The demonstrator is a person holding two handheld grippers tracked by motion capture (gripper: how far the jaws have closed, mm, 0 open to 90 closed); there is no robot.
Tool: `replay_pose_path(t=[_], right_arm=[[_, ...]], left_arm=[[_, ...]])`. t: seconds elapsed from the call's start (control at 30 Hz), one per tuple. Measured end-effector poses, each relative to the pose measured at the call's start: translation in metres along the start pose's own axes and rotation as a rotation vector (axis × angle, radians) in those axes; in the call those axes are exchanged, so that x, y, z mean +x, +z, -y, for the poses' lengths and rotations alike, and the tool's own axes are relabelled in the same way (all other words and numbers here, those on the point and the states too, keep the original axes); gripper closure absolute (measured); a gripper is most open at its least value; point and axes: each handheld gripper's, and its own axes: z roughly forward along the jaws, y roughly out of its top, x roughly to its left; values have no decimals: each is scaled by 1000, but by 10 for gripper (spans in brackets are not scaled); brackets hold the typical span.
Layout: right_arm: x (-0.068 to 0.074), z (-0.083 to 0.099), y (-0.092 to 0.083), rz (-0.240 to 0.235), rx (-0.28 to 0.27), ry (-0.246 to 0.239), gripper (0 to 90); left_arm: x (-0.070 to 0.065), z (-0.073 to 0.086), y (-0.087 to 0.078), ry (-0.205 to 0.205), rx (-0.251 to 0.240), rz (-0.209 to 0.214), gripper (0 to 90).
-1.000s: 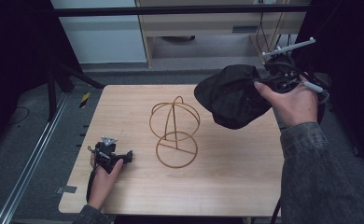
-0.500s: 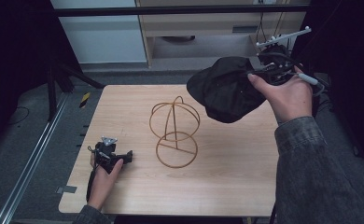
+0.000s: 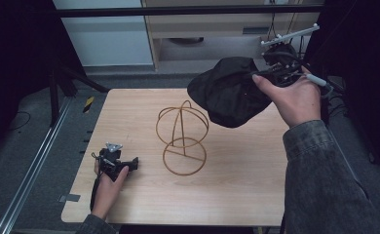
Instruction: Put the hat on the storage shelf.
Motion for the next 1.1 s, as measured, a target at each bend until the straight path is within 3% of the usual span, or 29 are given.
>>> replay_pose_path(t=[0.3,1.1], right_arm=[[16,-12,4,-42,-18,-19,873],[43,-20,28,-112,5,-52,873]], left_arm=[[0,0,0,0,0,0,0],[0,0,0,5,-2,6,0]])
